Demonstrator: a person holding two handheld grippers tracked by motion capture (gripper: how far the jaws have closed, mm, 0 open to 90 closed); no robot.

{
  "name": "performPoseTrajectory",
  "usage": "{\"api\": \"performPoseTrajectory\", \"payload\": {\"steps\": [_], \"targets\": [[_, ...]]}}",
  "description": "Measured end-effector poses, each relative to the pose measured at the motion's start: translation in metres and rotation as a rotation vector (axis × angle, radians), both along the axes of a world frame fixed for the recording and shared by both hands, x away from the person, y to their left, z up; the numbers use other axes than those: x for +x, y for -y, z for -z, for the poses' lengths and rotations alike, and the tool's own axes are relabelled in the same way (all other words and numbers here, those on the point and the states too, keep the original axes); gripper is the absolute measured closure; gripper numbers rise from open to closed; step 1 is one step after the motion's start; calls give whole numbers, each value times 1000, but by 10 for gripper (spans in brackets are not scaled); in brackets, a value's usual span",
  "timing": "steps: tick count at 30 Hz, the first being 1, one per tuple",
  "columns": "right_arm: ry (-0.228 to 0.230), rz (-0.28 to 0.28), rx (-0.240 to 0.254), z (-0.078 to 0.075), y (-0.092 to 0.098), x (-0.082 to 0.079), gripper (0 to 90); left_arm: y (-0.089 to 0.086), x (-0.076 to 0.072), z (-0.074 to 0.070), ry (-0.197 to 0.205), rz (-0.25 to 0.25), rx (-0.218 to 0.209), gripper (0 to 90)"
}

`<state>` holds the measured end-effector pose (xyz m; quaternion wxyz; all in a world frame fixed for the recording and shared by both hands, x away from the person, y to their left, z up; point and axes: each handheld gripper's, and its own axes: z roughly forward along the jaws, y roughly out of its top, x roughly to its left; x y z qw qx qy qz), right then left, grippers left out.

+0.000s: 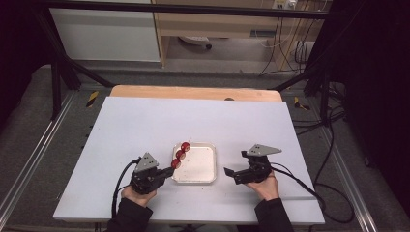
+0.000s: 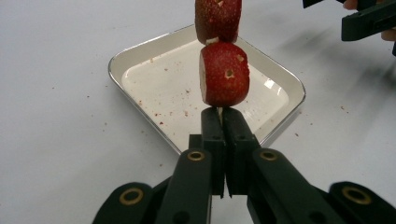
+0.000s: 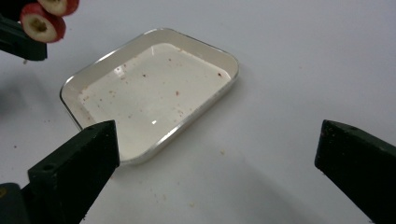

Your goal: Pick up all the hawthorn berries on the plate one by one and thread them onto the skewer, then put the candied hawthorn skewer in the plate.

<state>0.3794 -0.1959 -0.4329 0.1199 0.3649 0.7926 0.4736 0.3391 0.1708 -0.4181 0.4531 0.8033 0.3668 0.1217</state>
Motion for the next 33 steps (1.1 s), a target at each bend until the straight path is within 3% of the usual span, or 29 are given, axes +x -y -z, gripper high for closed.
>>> {"api": "performPoseTrajectory", "payload": {"steps": [8, 13, 25, 33], "targets": [[-19, 52, -40, 11, 30, -9, 4, 4, 6, -6, -10, 26, 34, 880], [-30, 68, -48, 16, 43, -13, 5, 12, 13, -13, -18, 41, 78, 880], [-55, 75, -64, 18, 50, -19, 8, 32, 30, -26, -38, 64, 119, 880], [-55, 75, -57, 19, 51, -19, 19, 44, 39, -22, -66, 72, 154, 880]]}}
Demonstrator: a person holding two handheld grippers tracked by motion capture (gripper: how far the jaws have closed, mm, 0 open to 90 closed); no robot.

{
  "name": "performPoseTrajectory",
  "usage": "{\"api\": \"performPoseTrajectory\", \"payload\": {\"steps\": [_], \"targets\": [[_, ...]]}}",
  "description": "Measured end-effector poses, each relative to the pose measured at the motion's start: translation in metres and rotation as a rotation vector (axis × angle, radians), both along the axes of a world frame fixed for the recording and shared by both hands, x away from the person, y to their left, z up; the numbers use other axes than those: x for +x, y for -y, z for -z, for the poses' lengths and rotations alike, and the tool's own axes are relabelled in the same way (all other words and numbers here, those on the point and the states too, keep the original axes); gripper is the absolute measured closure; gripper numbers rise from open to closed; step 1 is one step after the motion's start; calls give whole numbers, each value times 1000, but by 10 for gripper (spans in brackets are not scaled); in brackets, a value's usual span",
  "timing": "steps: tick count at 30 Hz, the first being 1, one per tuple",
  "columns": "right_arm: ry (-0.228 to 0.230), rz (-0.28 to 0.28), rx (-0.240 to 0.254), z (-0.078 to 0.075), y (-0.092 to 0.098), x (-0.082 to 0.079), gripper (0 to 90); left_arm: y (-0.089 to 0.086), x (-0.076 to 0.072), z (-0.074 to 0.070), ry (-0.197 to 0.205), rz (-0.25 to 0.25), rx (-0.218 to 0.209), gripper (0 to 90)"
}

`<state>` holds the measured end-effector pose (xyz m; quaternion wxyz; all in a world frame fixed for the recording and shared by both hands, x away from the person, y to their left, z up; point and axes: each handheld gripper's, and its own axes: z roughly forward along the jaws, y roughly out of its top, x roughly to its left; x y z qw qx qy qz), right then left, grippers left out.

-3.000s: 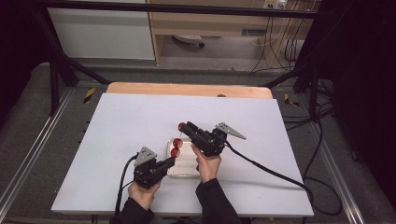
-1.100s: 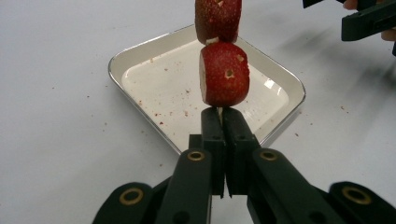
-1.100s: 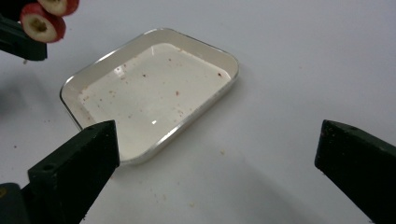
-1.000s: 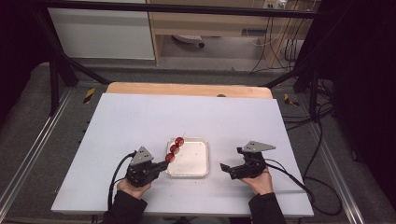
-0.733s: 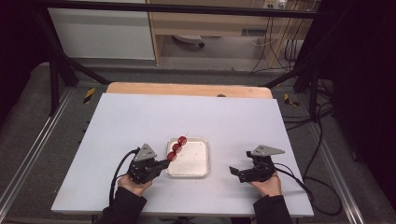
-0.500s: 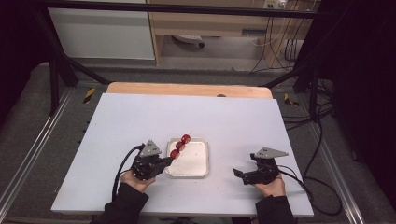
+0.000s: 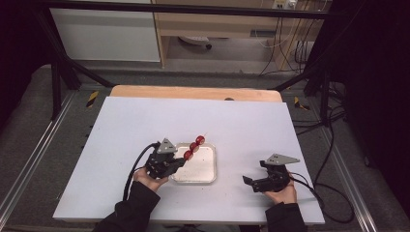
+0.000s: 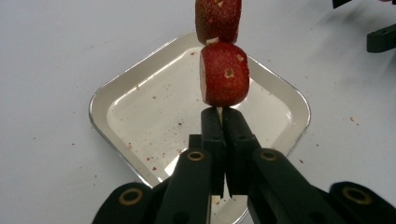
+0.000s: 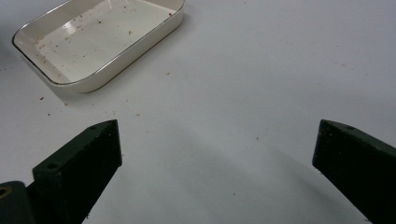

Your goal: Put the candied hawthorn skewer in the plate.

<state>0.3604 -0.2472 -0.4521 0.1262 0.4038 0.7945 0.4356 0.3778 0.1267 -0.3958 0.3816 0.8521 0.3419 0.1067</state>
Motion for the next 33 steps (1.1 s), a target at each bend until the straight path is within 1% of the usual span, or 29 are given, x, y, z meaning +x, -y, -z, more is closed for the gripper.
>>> {"api": "performPoseTrajectory", "payload": {"steps": [1, 2, 7, 9, 12, 16, 19, 20, 21, 22, 25, 27, 33], "targets": [[-4, 3, 0, 0, 0, -1, 19, 2, 1, 2, -5, 0, 7, 879], [-4, 4, 1, 1, 1, -1, 19, 5, 4, 5, -18, 3, 23, 880], [-4, 6, -2, 2, 2, -2, 25, 11, 7, 11, -33, 10, 42, 880], [-6, -1, -2, 2, 2, -2, 25, 14, 9, 15, -49, 9, 52, 879], [-22, -11, -3, 2, 2, -2, 26, 16, 10, 17, -55, 10, 59, 880], [-9, -20, -4, 2, 3, -3, 27, 18, 9, 20, -61, 10, 79, 880], [-10, -22, -5, 2, 3, -3, 26, 20, 7, 24, -67, 7, 96, 880], [-10, -23, -6, 2, 3, -3, 25, 22, 7, 27, -79, -2, 109, 879], [-11, -23, -7, 2, 3, -3, 24, 22, 7, 27, -79, -2, 109, 880], [-12, -23, -10, 2, 3, -3, 23, 23, 7, 28, -79, -12, 121, 879], [-7, -19, -6, 2, 4, -3, 23, 24, 8, 31, -104, -28, 147, 880], [-9, -17, -5, 2, 5, -3, 23, 24, 8, 32, -111, -36, 162, 880], [-13, -14, -2, 2, 5, -3, 22, 25, 9, 34, -122, -56, 189, 880]]}}
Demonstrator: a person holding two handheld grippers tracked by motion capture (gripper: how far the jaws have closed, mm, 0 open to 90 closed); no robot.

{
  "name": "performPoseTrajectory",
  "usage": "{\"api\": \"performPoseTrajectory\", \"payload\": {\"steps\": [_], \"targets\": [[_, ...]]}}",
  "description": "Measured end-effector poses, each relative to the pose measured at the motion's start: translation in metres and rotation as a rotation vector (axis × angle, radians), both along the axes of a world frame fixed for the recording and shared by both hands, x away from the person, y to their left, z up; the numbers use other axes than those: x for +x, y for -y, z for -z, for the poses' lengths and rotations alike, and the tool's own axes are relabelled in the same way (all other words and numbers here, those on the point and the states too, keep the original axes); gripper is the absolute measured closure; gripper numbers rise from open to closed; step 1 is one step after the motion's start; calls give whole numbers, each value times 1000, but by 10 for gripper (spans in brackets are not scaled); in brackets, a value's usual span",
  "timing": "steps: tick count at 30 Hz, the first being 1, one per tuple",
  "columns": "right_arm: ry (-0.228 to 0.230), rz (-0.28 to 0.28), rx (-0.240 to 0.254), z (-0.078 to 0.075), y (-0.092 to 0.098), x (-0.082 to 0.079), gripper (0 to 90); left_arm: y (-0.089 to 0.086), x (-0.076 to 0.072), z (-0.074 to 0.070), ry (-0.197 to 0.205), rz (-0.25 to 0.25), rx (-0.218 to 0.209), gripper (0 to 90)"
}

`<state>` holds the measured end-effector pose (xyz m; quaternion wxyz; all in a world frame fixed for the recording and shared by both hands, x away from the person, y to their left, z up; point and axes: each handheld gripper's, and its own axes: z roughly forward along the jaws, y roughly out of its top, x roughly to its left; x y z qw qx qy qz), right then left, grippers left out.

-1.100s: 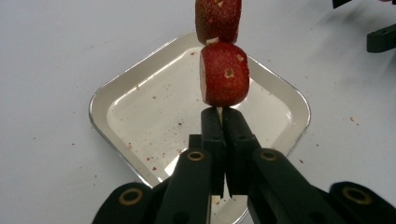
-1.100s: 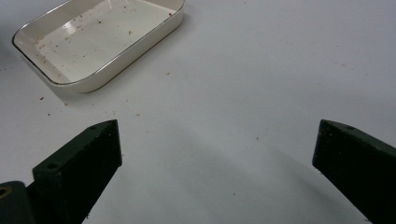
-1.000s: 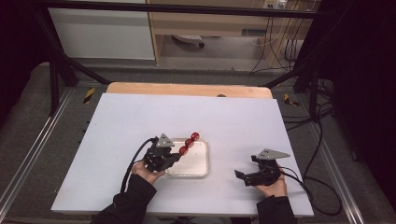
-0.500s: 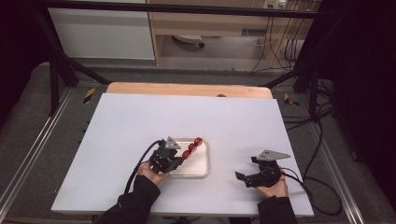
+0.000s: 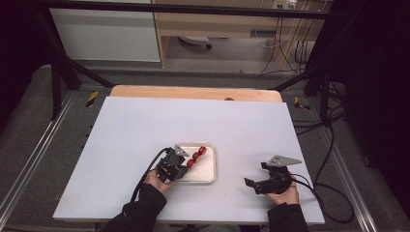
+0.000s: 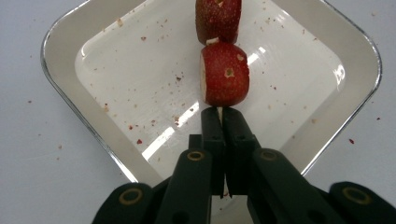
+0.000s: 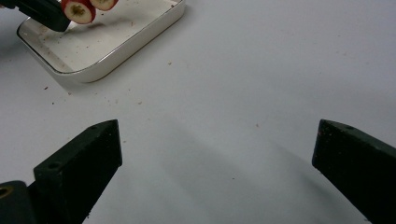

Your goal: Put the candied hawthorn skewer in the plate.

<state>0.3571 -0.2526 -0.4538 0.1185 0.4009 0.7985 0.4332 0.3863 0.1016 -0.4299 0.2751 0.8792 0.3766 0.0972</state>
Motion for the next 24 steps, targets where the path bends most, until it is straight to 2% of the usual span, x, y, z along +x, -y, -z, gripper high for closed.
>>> {"api": "performPoseTrajectory", "payload": {"steps": [12, 14, 17, 18, 19, 21, 22, 23, 24], "targets": [[-1, 5, -1, 0, 0, 0, 19, 0, 1, 0, -8, -2, 12, 842], [3, 2, -3, 0, 0, 0, 19, -2, 1, -1, -4, 6, 6, 812], [2, 3, -1, 0, 0, 0, 18, -6, 0, -4, 7, 20, -26, 769], [1, 4, 0, 0, 0, 0, 17, -7, 0, -5, 12, 30, -41, 707], [1, 4, 0, 0, 0, 0, 17, -9, -1, -7, 19, 38, -55, 707], [-2, 7, 0, 0, 0, 0, 15, -13, -3, -10, 34, 52, -71, 624], [-4, 8, 2, -1, 0, 0, 14, -16, -3, -11, 34, 59, -83, 516], [-3, 8, 2, -1, 0, 0, 14, -18, -4, -12, 32, 65, -90, 456], [-3, 8, 2, -1, 0, 0, 14, -20, -5, -14, 41, 68, -87, 456]]}}
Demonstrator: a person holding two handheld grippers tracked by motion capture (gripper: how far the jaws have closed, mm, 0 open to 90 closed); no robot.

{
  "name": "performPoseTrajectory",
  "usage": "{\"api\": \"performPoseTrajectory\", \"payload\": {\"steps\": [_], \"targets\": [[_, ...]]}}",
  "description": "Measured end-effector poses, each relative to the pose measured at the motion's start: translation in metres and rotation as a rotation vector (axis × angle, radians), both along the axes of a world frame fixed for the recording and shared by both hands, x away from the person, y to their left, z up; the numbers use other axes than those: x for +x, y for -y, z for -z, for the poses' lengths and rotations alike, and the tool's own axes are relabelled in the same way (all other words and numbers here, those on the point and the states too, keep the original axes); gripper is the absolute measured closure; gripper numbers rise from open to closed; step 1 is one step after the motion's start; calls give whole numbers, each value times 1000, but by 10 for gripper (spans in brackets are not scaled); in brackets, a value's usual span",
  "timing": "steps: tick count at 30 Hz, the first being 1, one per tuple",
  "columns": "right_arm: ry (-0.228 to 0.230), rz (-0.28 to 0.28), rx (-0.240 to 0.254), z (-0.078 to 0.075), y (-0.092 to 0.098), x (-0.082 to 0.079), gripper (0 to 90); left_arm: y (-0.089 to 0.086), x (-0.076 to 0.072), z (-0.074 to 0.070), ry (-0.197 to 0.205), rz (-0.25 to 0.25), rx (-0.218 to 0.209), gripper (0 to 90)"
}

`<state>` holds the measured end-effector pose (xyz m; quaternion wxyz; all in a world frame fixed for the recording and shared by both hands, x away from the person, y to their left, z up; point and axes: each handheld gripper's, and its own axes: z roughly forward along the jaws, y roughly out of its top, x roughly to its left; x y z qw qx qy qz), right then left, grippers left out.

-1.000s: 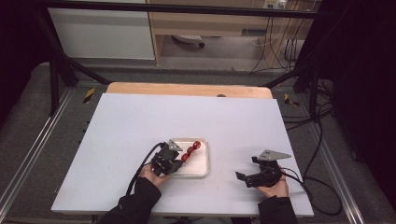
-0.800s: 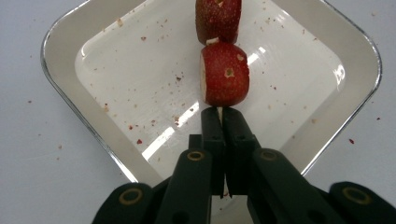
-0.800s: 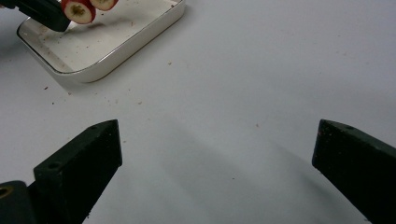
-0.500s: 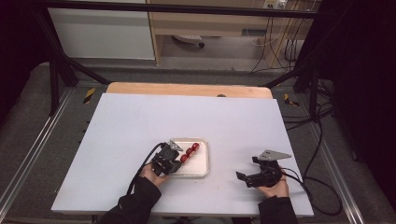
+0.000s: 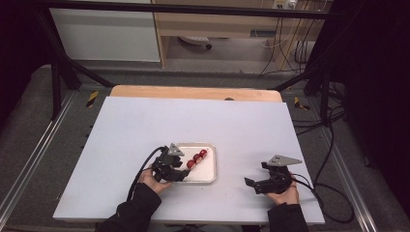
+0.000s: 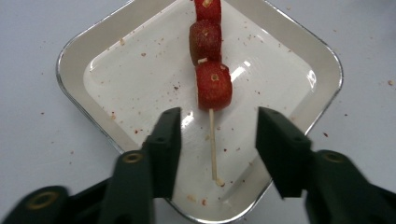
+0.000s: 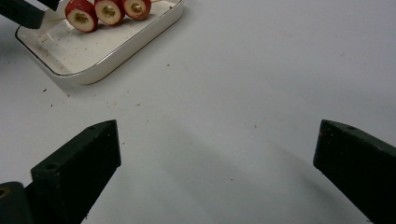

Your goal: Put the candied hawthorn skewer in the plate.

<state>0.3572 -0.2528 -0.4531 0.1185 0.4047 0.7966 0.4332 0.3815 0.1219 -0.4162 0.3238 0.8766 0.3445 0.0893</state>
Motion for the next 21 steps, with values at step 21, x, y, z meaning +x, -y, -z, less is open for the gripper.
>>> {"api": "performPoseTrajectory", "payload": {"steps": [21], "targets": [[-1, 3, 0, 0, 0, 0, 8, -72, -20, 0, 76, -37, -57, 102]]}}
